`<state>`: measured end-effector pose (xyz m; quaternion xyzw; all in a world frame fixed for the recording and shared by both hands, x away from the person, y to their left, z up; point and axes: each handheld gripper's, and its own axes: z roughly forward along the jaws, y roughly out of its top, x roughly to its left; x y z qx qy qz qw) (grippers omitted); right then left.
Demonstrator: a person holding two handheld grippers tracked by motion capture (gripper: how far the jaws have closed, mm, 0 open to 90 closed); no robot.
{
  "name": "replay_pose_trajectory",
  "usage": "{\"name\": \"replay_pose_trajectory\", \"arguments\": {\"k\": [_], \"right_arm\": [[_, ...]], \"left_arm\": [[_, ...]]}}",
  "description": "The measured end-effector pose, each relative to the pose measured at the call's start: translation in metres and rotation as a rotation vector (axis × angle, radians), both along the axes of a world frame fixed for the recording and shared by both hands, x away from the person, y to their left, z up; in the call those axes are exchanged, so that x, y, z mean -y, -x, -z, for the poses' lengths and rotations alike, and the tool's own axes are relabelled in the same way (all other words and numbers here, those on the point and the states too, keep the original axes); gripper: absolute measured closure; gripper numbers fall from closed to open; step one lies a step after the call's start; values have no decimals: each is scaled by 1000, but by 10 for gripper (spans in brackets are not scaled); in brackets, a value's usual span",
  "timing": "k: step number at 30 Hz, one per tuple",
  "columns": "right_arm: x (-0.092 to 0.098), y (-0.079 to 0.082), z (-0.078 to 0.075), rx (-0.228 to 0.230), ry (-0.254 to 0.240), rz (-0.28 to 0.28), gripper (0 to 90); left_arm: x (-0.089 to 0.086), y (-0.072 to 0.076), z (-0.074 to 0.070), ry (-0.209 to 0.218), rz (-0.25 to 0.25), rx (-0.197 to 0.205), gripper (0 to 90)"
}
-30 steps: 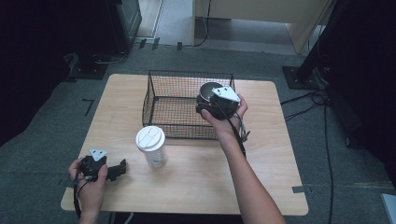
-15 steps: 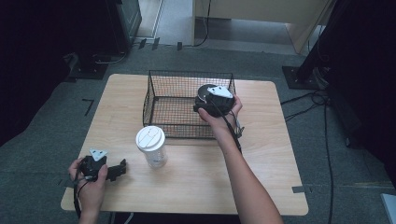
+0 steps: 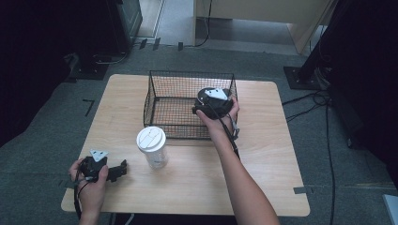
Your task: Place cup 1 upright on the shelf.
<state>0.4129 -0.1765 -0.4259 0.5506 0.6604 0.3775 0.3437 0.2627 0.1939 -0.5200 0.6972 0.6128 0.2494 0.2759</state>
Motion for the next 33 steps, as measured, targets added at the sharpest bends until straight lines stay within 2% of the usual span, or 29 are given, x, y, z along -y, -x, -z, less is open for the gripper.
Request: {"name": "replay_pose_trajectory", "arguments": {"k": [5,11,15,20,25,29,33], "right_arm": [[1,-1,1,-23,-19,13,73],[-1,-1,3,-53,31,9,73],[-1,-1,7,-78,41,8,73],[0,2,9,-61,41,-5,74],[-1,9,10,-71,30,-14,71],[-1,17,12,-67,-1,14,70],[-2,20,12,-69,9,32,57]], "left_arm": [[0,0,0,0,0,0,1],[0,0,0,0,0,0,1],[0,0,0,0,0,0,1],[0,0,0,0,0,0,1],[0,0,0,0,0,0,1],[0,0,0,0,0,0,1],[0,0,0,0,0,1,1]]}}
